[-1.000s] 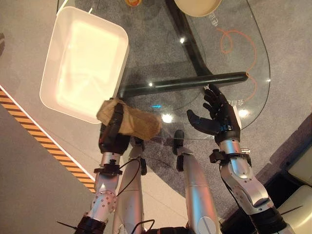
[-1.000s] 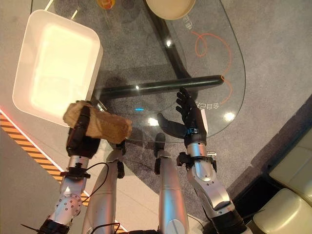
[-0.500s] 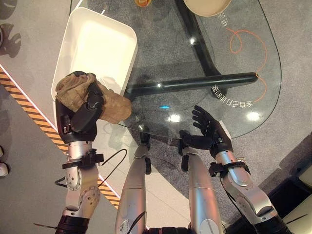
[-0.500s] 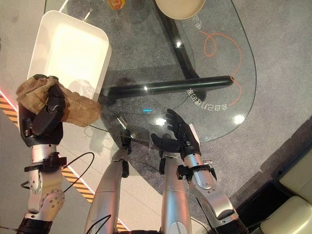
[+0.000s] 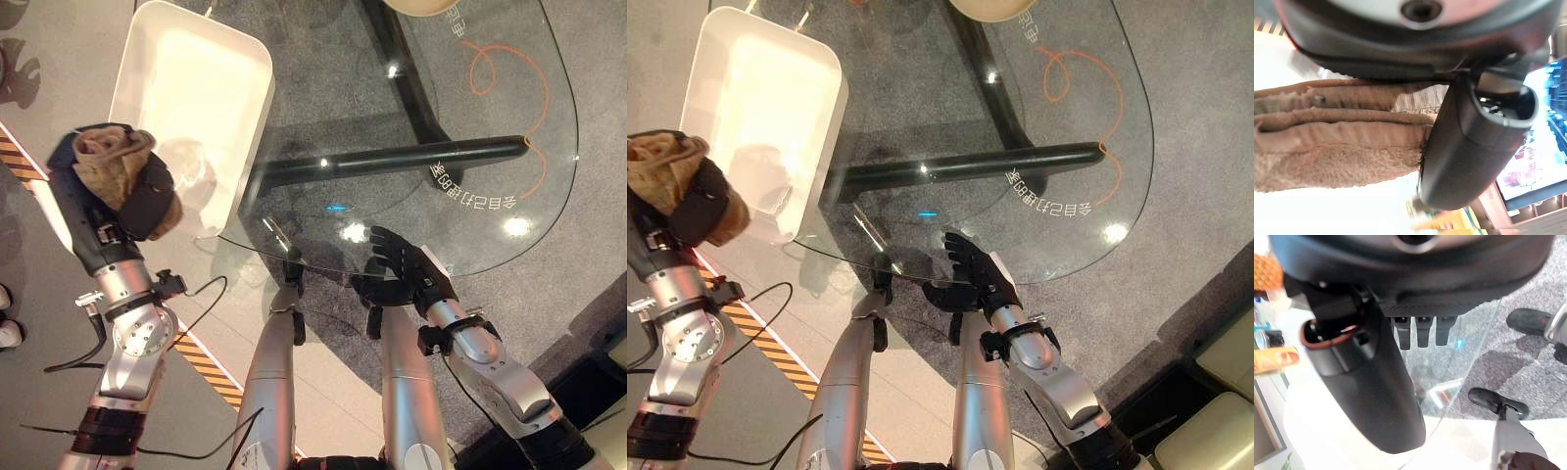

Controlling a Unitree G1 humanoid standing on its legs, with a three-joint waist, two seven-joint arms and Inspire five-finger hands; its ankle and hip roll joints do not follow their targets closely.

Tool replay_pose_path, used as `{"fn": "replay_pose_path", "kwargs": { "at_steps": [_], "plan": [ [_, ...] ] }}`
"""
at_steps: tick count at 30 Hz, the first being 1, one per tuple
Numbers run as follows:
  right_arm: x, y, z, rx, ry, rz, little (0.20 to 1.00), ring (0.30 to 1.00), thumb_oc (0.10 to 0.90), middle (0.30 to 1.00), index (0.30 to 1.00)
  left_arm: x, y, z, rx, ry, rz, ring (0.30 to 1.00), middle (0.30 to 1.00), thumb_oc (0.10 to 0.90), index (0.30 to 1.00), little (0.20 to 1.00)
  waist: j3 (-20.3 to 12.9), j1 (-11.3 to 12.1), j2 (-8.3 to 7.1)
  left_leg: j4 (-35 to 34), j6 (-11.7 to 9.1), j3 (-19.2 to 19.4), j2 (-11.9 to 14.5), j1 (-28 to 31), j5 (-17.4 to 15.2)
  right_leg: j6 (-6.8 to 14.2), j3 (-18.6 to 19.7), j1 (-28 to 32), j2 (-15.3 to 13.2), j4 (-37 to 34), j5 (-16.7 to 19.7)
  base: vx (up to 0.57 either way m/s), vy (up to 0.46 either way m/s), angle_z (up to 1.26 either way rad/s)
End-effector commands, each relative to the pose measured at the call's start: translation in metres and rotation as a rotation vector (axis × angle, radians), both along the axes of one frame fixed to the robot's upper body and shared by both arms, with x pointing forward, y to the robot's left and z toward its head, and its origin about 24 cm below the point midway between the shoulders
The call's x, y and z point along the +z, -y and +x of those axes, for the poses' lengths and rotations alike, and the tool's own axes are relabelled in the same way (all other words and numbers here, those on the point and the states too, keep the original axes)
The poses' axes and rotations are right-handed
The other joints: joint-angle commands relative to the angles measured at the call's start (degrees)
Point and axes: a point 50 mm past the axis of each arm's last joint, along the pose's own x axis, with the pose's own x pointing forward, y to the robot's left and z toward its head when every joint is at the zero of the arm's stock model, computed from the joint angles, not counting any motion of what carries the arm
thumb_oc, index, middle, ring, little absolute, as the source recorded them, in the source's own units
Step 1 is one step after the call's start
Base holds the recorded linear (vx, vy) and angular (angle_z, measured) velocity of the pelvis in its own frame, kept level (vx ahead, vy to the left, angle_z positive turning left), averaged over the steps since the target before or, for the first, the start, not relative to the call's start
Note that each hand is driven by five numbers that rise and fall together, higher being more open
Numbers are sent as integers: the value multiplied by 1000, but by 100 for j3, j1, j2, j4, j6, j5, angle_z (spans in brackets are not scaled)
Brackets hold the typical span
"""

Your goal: Wipe the table with a cloth and put it in the basket.

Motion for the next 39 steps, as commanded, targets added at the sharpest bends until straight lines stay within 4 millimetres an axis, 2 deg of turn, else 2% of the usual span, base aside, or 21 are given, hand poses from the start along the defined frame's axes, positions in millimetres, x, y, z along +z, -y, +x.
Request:
{"fn": "replay_pose_path", "kwargs": {
  "at_steps": [1,7,11,21,32,37,38,39],
  "plan": [
    [14,-11,-6,94,30,13,900,900,800,900,900,51,-14,-12,148,240,105,300,300,100,300,200,-152,-155,116,753,216,208,-379,-304,-816,18,-249,-98,383,-777,423,6,76,2],
    [16,-14,1,119,-5,3,900,900,800,900,900,65,-19,1,217,249,126,300,300,100,300,200,-152,-214,30,831,193,261,-331,-464,-906,44,-173,-273,398,-784,437,19,72,0],
    [19,-17,6,125,-6,-7,900,900,800,900,900,72,-20,10,237,223,137,300,300,100,300,200,-152,-241,1,836,184,275,-336,-630,-856,66,-139,-437,396,-859,556,15,58,-1],
    [28,-18,18,163,-19,-32,900,900,800,900,900,76,-27,35,308,147,165,300,300,100,300,200,-152,-314,-89,891,128,311,-287,-987,-881,112,-120,-795,439,-828,602,3,53,-5],
    [38,-20,32,183,-17,-29,900,900,800,900,900,91,-25,57,348,78,244,300,300,100,300,200,-152,-386,-172,955,74,285,-294,-1275,-849,139,-137,-1031,490,-808,693,-9,12,-3],
    [42,-18,38,169,-8,-39,900,900,800,900,900,88,-36,64,420,32,187,300,300,100,300,200,-152,-414,-194,979,47,307,-279,-1392,-837,130,-167,-1127,489,-791,704,-3,3,-1],
    [43,-18,38,166,-6,-39,900,900,800,900,900,87,-38,65,433,30,173,335,335,141,335,241,-152,-421,-203,988,40,313,-273,-1410,-838,130,-174,-1140,490,-778,702,0,0,0],
    [45,-17,40,164,-2,-35,900,900,800,900,900,87,-40,66,444,31,153,533,533,372,533,472,-152,-434,-220,1003,32,311,-266,-1453,-838,131,-178,-1175,493,-754,703,0,0,0]
  ]
}}
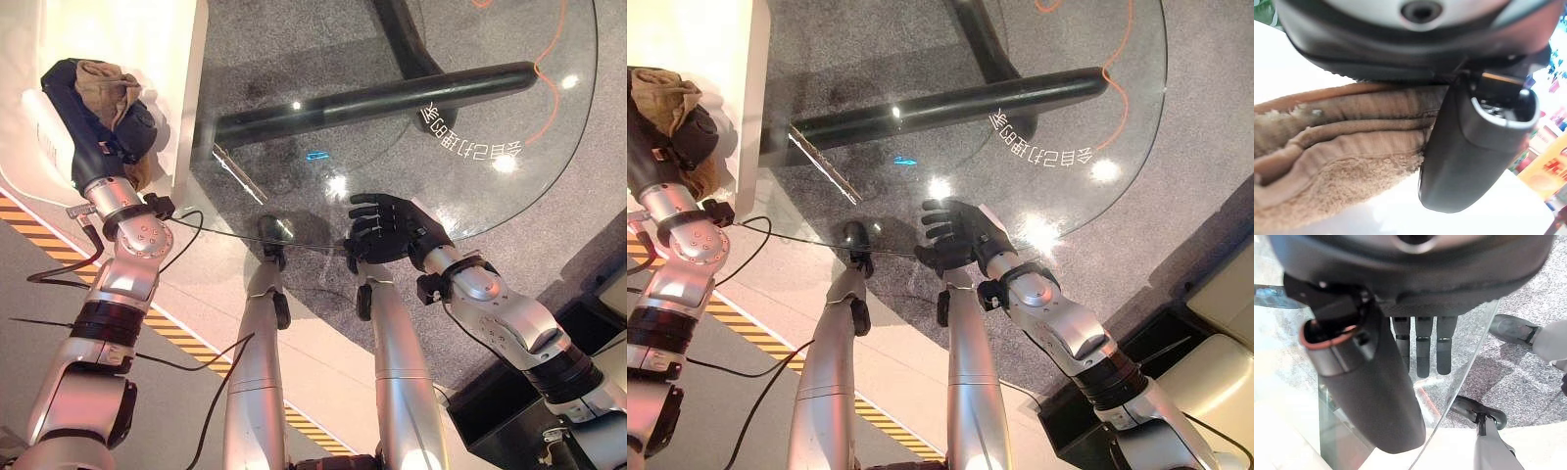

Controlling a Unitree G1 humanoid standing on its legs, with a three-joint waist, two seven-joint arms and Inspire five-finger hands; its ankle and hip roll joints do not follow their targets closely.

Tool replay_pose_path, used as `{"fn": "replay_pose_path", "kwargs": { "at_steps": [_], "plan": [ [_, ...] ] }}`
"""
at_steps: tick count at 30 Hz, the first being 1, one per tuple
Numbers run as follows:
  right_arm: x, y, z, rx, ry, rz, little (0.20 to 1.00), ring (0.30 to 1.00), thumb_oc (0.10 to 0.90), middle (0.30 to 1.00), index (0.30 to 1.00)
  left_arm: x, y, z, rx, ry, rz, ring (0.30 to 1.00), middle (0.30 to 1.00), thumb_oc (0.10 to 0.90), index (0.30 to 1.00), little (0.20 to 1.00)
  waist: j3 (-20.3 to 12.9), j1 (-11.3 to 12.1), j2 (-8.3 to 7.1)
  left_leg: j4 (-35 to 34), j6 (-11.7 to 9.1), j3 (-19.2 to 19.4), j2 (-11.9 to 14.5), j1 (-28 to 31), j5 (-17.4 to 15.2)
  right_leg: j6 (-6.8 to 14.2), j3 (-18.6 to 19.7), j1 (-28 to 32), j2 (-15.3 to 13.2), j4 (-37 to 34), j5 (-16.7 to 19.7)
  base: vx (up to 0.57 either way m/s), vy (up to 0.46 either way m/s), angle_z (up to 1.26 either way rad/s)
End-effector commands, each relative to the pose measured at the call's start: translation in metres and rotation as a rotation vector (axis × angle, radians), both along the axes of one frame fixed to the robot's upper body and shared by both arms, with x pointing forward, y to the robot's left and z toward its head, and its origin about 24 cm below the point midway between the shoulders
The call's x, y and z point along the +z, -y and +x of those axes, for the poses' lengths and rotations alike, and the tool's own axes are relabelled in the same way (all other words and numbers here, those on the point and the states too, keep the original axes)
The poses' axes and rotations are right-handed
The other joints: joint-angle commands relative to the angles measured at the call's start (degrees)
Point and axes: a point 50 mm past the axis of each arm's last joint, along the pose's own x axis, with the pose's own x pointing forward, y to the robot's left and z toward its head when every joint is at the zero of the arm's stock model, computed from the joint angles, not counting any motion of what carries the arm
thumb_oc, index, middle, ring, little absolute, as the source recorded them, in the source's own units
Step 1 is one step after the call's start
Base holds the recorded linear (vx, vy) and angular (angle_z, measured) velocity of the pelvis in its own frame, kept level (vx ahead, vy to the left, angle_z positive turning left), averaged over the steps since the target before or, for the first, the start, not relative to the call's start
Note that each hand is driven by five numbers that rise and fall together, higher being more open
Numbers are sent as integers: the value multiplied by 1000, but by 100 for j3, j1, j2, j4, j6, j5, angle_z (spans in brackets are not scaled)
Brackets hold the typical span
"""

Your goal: Wipe the table with a cloth and put it in the basket.

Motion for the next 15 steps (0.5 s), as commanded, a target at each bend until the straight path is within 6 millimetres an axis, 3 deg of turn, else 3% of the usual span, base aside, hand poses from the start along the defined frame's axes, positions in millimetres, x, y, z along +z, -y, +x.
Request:
{"fn": "replay_pose_path", "kwargs": {
  "at_steps": [1,4,15],
  "plan": [
    [-10,-7,-7,55,-57,24,900,900,800,900,900,35,-25,-17,135,190,16,552,552,394,552,494,-139,23,-72,608,35,276,-432,-176,-806,142,-279,-48,294,-722,433,0,0,0],
    [-7,-7,-6,66,-51,31,900,900,800,900,900,38,-25,-15,160,191,34,900,900,800,900,900,-139,5,-107,617,27,260,-445,-240,-805,143,-285,-85,308,-736,447,0,0,0],
    [-2,-12,-3,67,-40,53,900,900,800,900,900,48,-18,-5,152,153,56,900,900,800,900,900,-139,-4,-154,562,24,218,-470,-254,-763,145,-317,-82,327,-774,480,-5,-6,1]
  ]
}}
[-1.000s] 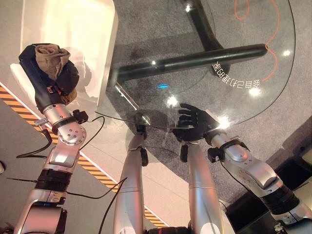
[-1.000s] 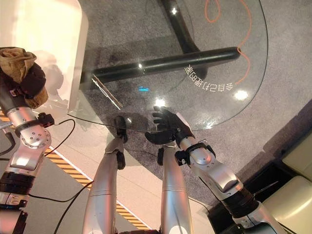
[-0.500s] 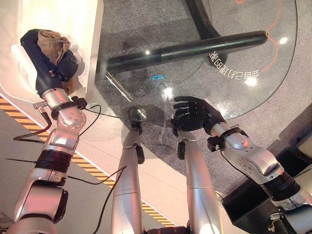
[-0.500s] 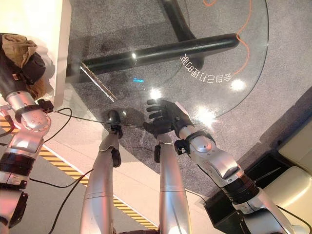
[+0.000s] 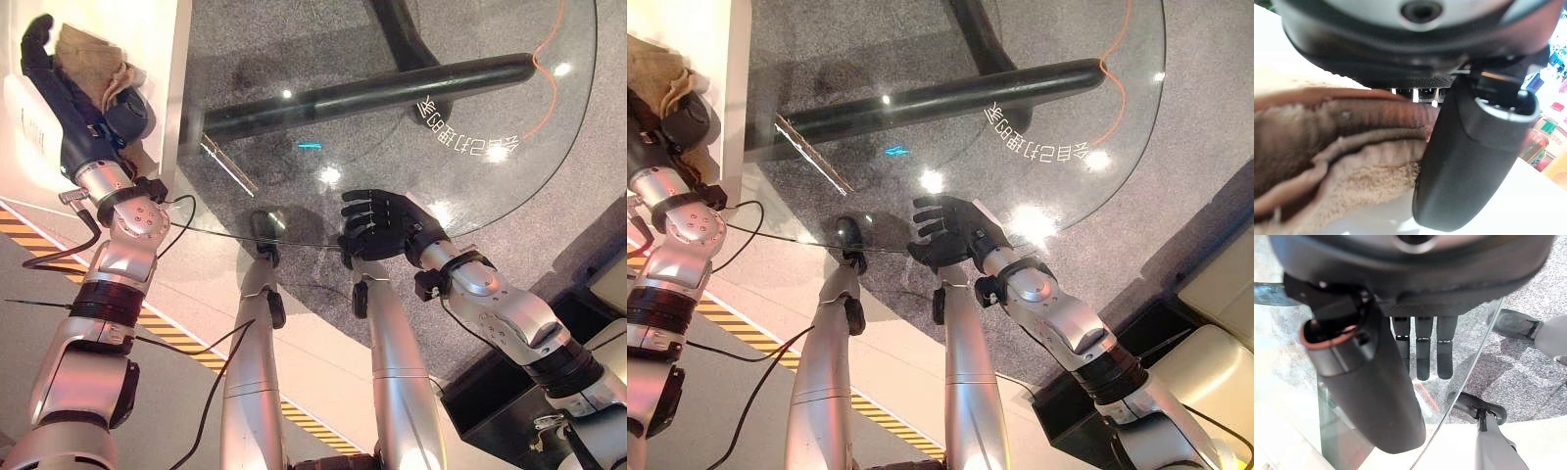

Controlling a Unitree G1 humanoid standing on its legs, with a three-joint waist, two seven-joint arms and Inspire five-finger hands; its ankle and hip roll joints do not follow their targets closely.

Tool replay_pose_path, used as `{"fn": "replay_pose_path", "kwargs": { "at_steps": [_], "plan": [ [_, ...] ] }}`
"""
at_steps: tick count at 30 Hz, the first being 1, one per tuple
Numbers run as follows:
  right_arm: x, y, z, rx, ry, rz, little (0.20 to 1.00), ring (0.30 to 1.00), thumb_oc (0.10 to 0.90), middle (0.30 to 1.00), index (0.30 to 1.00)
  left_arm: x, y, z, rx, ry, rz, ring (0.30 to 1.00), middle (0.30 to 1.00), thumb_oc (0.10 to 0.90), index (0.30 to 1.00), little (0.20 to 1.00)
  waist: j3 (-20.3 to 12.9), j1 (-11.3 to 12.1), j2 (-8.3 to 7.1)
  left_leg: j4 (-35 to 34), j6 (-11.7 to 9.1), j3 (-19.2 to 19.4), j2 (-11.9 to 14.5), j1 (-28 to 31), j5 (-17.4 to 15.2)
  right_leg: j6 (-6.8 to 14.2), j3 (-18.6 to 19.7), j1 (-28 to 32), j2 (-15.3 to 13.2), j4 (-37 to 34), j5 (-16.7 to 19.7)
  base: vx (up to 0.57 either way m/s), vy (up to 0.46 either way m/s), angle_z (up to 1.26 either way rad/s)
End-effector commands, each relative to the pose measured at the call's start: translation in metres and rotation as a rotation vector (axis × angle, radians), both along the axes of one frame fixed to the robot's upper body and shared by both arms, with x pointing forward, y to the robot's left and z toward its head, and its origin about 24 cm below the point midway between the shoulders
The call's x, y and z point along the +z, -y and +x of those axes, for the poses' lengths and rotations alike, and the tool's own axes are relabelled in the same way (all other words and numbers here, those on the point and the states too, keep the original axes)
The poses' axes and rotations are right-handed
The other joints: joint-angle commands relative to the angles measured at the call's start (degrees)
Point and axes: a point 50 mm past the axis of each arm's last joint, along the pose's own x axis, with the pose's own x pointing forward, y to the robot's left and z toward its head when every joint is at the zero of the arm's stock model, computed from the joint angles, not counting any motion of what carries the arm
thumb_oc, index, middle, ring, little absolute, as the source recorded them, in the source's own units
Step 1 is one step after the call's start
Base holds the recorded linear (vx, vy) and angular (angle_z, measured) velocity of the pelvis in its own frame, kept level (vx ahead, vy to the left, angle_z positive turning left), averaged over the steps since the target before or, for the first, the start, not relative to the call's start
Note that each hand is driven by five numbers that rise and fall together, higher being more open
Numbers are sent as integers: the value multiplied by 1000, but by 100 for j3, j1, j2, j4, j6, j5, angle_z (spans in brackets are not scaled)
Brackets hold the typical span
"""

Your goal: Wipe the table with a cloth and put it in the basket.

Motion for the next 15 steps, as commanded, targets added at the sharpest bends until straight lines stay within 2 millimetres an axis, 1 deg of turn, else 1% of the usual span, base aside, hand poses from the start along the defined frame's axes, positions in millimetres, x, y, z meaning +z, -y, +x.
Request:
{"fn": "replay_pose_path", "kwargs": {
  "at_steps": [1,3,7,11,15],
  "plan": [
    [-8,-9,-5,31,-43,27,900,900,800,900,900,31,-16,-14,85,122,74,900,900,800,900,900,-135,63,-111,532,57,365,-477,-86,-729,136,-178,0,319,-774,530,-7,-27,4],
    [-9,-10,-5,29,-47,30,900,900,800,900,900,28,-16,-12,77,105,71,900,900,800,900,900,-135,64,-106,536,46,363,-470,-17,-787,148,-188,65,321,-768,478,0,0,0],
    [-10,-10,-5,29,-45,31,900,900,800,900,900,24,-18,-11,65,83,64,900,900,800,900,900,-135,53,-103,520,42,371,-476,39,-792,146,-192,109,322,-801,489,0,0,0],
    [-11,-9,-7,28,-41,39,900,900,800,900,900,23,-22,-13,64,102,41,900,900,800,900,900,-135,50,-94,496,55,383,-471,132,-813,150,-193,191,308,-838,479,-5,-20,0],
    [-13,-9,-8,30,-41,42,900,900,800,900,900,23,-22,-15,70,113,72,900,900,800,900,900,-135,48,-89,486,63,394,-467,217,-832,150,-196,257,303,-838,464,-3,-28,1]
  ]
}}
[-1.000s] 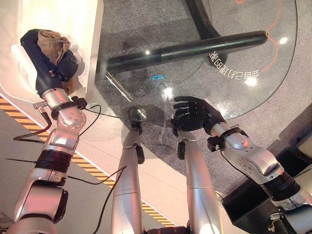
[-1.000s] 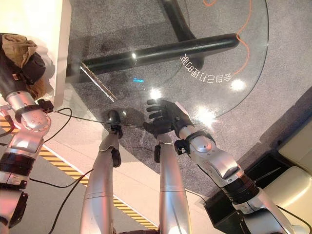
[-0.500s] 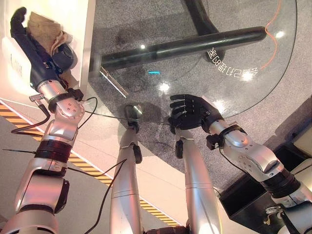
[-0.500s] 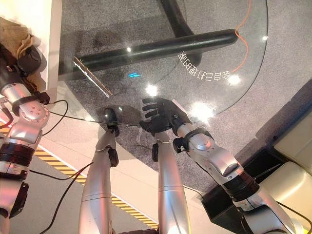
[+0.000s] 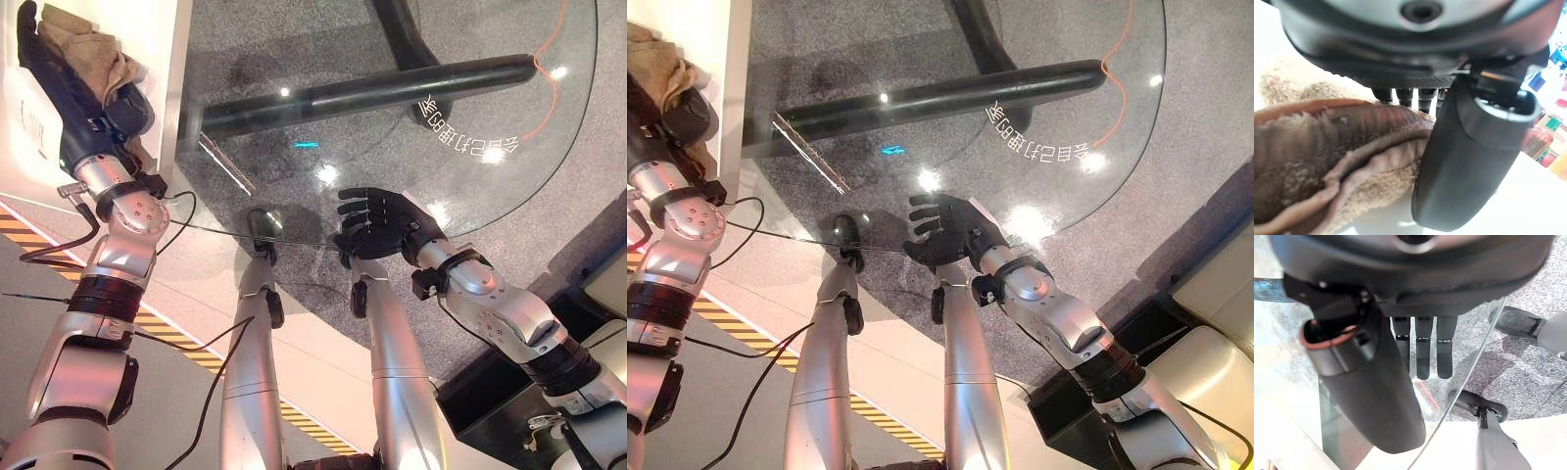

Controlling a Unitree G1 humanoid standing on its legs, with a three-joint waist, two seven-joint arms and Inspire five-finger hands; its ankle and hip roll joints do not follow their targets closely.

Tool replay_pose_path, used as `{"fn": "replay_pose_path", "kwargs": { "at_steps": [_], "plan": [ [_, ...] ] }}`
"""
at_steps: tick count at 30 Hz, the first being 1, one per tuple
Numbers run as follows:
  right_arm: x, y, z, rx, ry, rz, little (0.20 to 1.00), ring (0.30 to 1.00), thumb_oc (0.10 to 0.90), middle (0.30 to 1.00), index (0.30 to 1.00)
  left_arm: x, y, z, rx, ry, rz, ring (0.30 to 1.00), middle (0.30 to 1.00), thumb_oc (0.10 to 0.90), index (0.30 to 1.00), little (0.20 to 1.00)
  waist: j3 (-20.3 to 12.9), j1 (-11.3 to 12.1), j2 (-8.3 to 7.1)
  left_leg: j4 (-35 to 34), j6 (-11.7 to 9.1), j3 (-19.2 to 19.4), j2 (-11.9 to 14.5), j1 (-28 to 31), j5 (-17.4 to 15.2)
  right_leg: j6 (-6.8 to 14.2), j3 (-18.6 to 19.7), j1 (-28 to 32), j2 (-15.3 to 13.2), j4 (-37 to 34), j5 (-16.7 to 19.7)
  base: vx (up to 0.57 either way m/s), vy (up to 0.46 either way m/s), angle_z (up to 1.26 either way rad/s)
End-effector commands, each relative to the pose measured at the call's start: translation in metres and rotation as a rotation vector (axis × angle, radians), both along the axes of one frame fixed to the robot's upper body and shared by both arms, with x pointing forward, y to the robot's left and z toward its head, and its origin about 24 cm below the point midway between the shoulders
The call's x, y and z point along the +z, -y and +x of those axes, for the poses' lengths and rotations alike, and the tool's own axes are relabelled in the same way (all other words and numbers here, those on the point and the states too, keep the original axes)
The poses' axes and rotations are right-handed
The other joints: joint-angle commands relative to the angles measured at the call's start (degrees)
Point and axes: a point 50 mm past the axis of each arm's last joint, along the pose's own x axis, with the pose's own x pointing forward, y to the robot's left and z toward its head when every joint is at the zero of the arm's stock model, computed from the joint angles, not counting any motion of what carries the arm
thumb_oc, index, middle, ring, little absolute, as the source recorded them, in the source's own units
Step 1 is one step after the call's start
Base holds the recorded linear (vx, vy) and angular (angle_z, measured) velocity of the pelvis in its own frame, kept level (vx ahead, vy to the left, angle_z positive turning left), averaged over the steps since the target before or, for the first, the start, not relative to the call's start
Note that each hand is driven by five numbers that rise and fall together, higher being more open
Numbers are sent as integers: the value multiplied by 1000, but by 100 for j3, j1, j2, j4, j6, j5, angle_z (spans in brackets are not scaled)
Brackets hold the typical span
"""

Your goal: Wipe the table with a cloth and put it in the basket.

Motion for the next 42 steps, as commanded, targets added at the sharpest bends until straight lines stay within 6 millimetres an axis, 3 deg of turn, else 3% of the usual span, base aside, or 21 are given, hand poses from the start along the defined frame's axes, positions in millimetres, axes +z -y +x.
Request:
{"fn": "replay_pose_path", "kwargs": {
  "at_steps": [1,10,11,13,14,23,27,35,42],
  "plan": [
    [-14,-6,-11,21,-43,40,900,900,800,900,900,25,-21,-20,79,142,103,900,900,800,900,900,-132,75,-63,463,81,431,-457,288,-873,154,-185,297,303,-864,450,-6,-43,1],
    [-26,-3,-28,20,-49,56,900,900,800,900,900,16,-28,-40,89,135,184,900,900,800,900,900,-132,145,2,291,117,417,-497,872,-920,146,-204,814,282,-980,347,-15,-48,1],
    [-23,-2,-29,18,-28,61,900,900,800,900,900,18,-30,-46,90,155,187,900,900,800,900,900,-132,144,-3,201,157,472,-520,816,-739,112,-244,760,239,-1062,495,-44,-85,2],
    [-28,-3,-33,17,-44,63,900,900,800,900,900,12,-31,-49,90,142,190,900,900,800,900,900,-132,174,11,205,126,411,-523,1064,-899,146,-245,993,249,-1011,322,-42,-66,5],
    [-28,-2,-35,13,-30,63,900,900,800,900,900,12,-33,-55,86,159,182,900,900,800,900,900,-132,189,14,104,152,474,-537,1069,-732,109,-305,1015,206,-1097,438,-108,-86,8],
    [-44,8,-48,-18,-42,80,900,900,800,900,900,-14,-33,-70,-38,61,173,900,900,800,900,900,-132,288,44,-267,103,441,-585,1950,-650,136,-442,1921,171,-1273,336,-56,-110,4],
    [-58,15,-53,-55,-61,61,900,900,800,900,900,-41,-29,-75,-129,-27,113,900,900,800,900,900,-132,338,56,-419,84,379,-600,2348,-619,141,-485,2337,162,-1383,287,-45,-122,-1],
    [-100,38,-68,-139,-174,68,900,900,800,900,900,-125,-6,-91,-351,-319,-132,900,900,800,900,900,-132,470,70,-717,50,194,-616,3389,-580,98,-594,3451,189,-1577,96,-35,-126,0],
    [-141,49,-74,-237,-282,41,900,900,800,900,900,-199,9,-106,-408,-546,-398,900,900,800,900,900,-133,537,83,-1022,-6,57,-561,4279,-487,52,-642,4418,229,-1780,9,-19,-114,1]
  ]
}}
